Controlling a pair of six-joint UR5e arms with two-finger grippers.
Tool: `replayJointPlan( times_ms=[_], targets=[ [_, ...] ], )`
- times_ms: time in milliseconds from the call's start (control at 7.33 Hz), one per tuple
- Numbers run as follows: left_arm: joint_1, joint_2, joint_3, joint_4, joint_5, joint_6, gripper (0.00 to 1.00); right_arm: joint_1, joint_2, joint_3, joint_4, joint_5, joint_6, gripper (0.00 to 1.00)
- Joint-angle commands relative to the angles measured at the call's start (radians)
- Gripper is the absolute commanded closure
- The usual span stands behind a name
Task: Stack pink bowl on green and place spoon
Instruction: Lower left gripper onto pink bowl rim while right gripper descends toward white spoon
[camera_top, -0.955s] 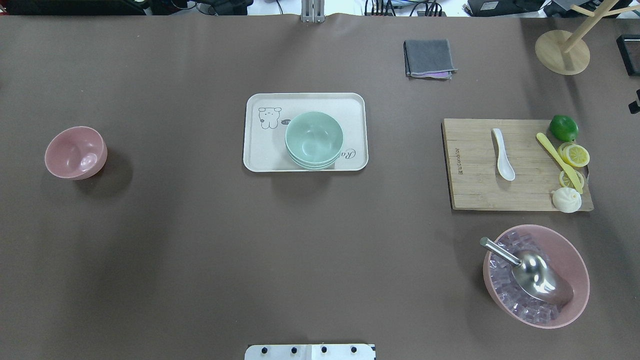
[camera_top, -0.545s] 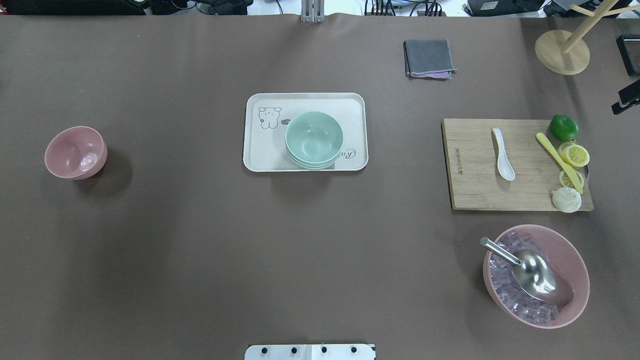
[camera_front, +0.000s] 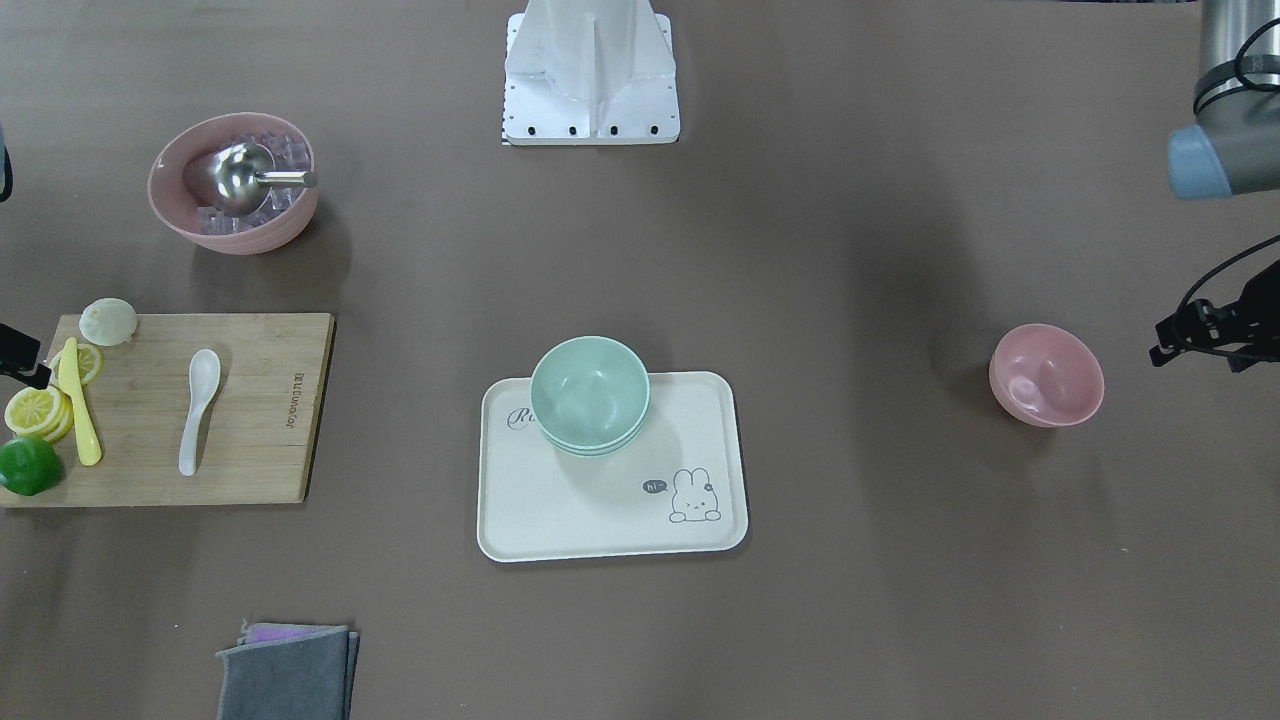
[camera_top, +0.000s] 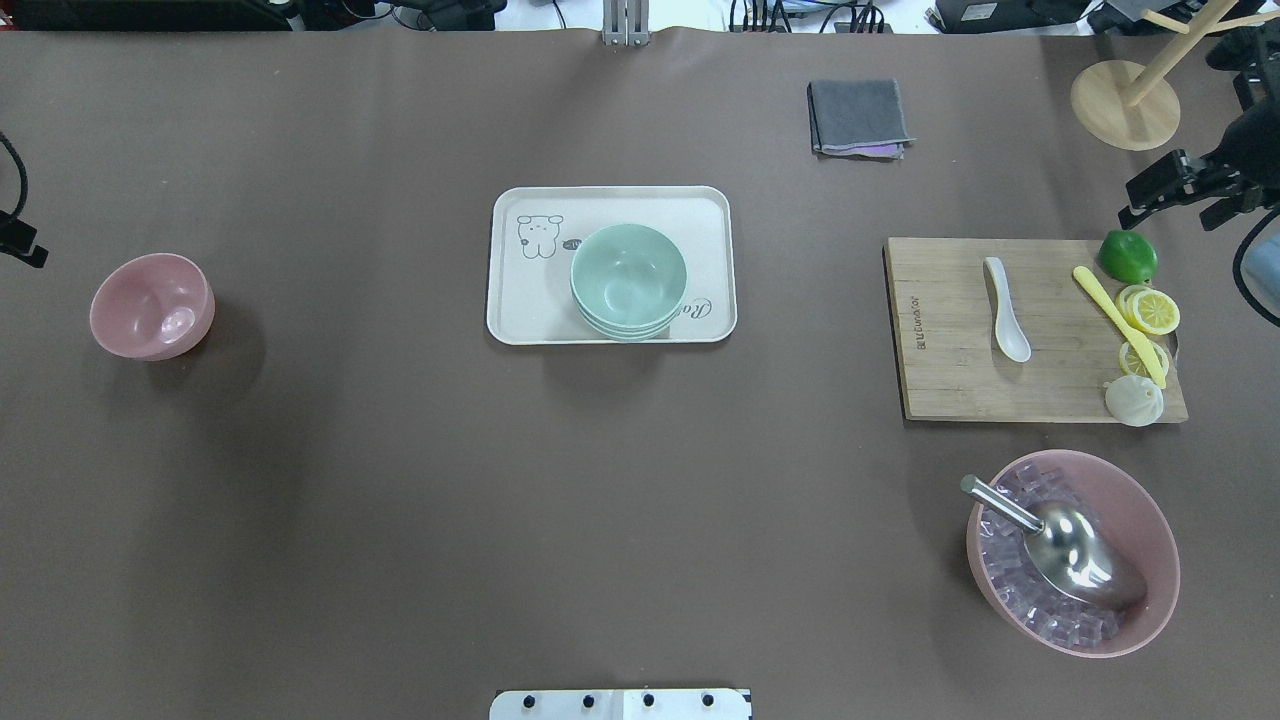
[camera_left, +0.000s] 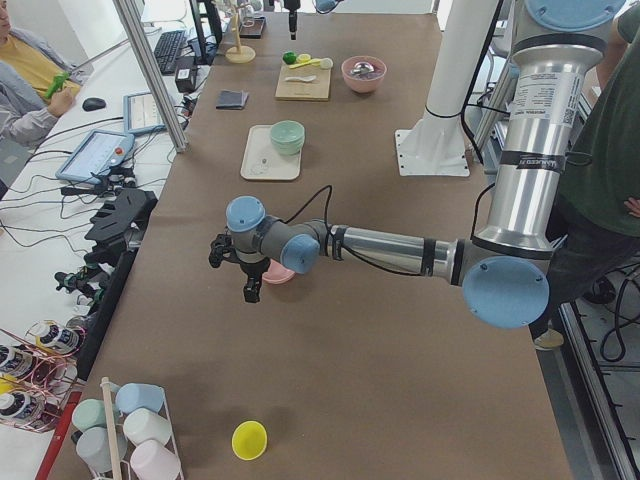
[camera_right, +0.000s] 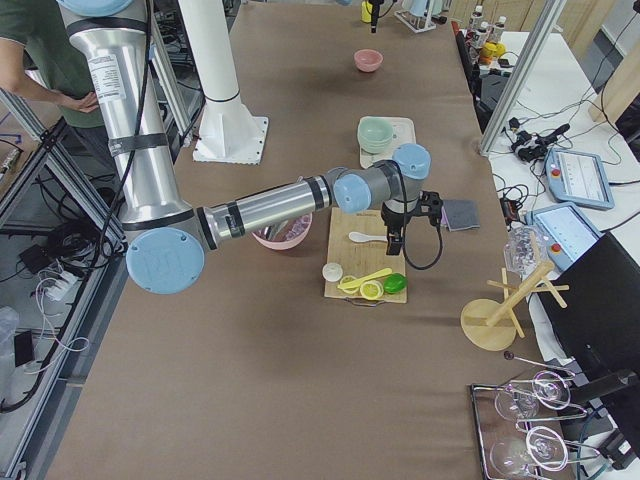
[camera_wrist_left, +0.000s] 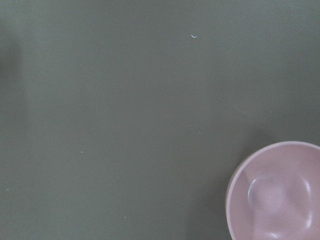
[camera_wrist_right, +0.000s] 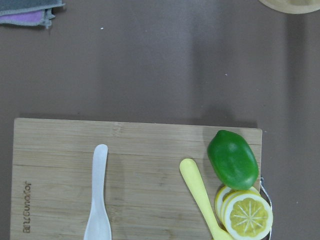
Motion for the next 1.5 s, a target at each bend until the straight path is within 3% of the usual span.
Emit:
replayJointPlan(
  times_ms=[0, 409, 545, 682, 818, 955, 1091, 1227, 1364],
  targets=[
    [0.056, -0.039, 0.072, -0.084, -0.003, -0.1, 0.05, -0.029, 0.01, 0.0, -0.001, 0.001, 0.018, 0.0],
    [0.113, -0.042, 0.077, -0.111, -0.003, -0.14, 0.12, -0.046, 0.011, -0.003, -0.001, 0.001, 0.02, 0.0],
    [0.131, -0.039, 0.077, -0.131, -0.005, -0.142, 0.23, -0.047, 0.011, -0.005, -0.001, 0.001, 0.02, 0.0],
    [0.137, -0.036, 0.083, -0.133, -0.003, -0.14, 0.48, -0.05, 0.011, -0.008, -0.001, 0.002, 0.02, 0.0],
    [0.139, -0.036, 0.083, -0.131, -0.003, -0.142, 0.86, -0.052, 0.011, -0.007, -0.001, 0.004, 0.02, 0.0],
    [0.139, -0.035, 0.084, -0.128, -0.003, -0.142, 0.98, -0.052, 0.011, -0.008, -0.001, 0.004, 0.02, 0.0],
    [0.139, -0.042, 0.08, -0.122, -0.006, -0.142, 1.0, -0.058, 0.014, -0.008, -0.001, 0.004, 0.02, 0.0],
    [0.14, -0.052, 0.072, -0.121, -0.067, -0.142, 1.0, -0.075, 0.039, -0.022, -0.001, 0.002, 0.02, 0.0],
    [0.139, -0.099, 0.065, -0.112, -0.198, -0.177, 1.0, -0.097, 0.071, -0.055, 0.021, -0.001, 0.038, 0.0]
  ],
)
